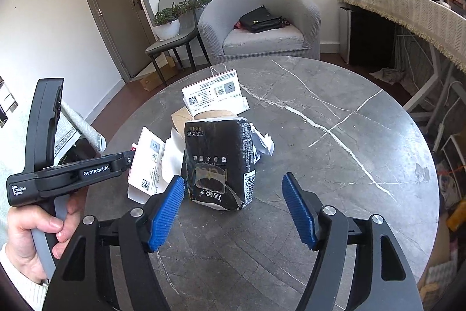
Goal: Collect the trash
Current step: 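Grasp white paper card with left gripper while right gripper grasps black tissue bag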
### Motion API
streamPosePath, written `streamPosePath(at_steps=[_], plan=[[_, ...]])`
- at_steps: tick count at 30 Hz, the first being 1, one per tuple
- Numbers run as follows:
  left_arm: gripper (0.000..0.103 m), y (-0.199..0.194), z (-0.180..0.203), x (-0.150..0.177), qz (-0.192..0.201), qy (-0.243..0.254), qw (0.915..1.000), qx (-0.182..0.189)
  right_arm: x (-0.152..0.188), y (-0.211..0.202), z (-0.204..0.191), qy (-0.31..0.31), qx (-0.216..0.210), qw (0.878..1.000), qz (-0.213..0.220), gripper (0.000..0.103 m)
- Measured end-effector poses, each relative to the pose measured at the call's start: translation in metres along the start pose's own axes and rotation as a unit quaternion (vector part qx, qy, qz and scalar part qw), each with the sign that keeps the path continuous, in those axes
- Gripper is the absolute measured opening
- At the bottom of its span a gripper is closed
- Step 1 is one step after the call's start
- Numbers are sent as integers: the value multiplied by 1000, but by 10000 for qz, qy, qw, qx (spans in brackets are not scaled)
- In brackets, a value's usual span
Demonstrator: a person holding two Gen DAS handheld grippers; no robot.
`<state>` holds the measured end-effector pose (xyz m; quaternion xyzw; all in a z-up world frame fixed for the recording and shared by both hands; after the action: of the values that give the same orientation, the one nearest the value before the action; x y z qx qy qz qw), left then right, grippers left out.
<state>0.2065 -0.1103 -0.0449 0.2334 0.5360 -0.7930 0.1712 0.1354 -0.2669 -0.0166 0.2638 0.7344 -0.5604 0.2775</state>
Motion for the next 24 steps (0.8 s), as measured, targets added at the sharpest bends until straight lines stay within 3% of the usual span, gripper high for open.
streamPosePath(at_steps=[3,10,24], plan=[[3,-5,0,0,99,111,9998,-93,-2,4,-6,-37,-6,10000,-23,71],[2,-14,-4,2,148,171,9997,-11,0,14,-24,-487,387,9980,-67,72],[2,-41,-18,1,434,502,9977,-168,0,39,-31,-262,697,9969,-247,72]])
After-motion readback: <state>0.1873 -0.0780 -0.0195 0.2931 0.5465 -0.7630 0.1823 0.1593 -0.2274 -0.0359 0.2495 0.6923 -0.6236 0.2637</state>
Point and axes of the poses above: each gripper's, at about its wrist camera, not at the fingertips, and y roughly the way its jaws point, z to its right, x to its underside, the point moved 3 cm from there along y, roughly the way its jaws point, and after that the axes turned 2 degrees about x, right-handed, at the moved point
